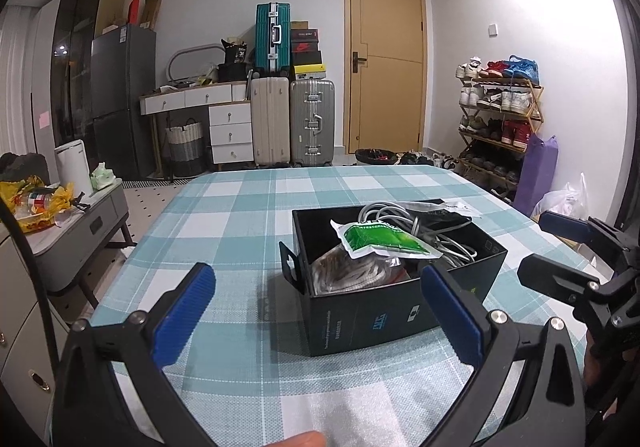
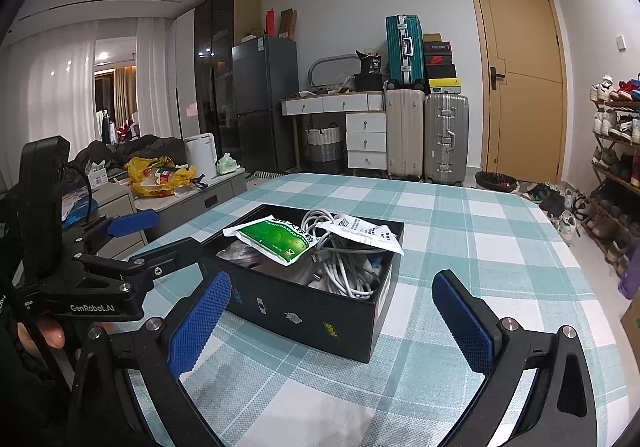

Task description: Organize soft objects

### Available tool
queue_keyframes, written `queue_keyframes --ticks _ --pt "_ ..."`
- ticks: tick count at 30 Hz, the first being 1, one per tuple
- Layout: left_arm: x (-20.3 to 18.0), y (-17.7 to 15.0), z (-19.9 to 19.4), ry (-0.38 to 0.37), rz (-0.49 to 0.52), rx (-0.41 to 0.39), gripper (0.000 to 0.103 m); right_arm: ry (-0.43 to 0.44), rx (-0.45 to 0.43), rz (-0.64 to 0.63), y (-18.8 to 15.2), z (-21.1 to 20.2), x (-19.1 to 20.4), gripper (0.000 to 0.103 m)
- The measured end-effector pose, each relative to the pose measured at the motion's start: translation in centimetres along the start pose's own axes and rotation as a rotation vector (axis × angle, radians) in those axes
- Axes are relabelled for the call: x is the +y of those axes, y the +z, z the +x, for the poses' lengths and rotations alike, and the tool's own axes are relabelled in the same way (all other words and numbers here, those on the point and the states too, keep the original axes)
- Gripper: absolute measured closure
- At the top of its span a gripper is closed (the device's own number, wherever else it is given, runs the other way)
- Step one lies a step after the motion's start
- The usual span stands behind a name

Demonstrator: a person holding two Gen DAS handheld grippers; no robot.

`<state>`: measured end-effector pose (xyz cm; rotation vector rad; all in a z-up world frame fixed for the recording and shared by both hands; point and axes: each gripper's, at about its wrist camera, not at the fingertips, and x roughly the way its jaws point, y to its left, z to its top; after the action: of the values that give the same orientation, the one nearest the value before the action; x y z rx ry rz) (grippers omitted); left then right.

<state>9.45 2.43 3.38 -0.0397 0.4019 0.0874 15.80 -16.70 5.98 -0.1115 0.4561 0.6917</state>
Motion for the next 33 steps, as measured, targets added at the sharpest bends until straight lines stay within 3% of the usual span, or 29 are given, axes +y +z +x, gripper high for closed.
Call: queue_keyframes --ticks 33 --pt "-0.21 -0.08 -0.09 0.001 -0.014 0.006 0.000 -0.034 -0.013 -0.007 -0.04 -0.35 -0.03 0.001"
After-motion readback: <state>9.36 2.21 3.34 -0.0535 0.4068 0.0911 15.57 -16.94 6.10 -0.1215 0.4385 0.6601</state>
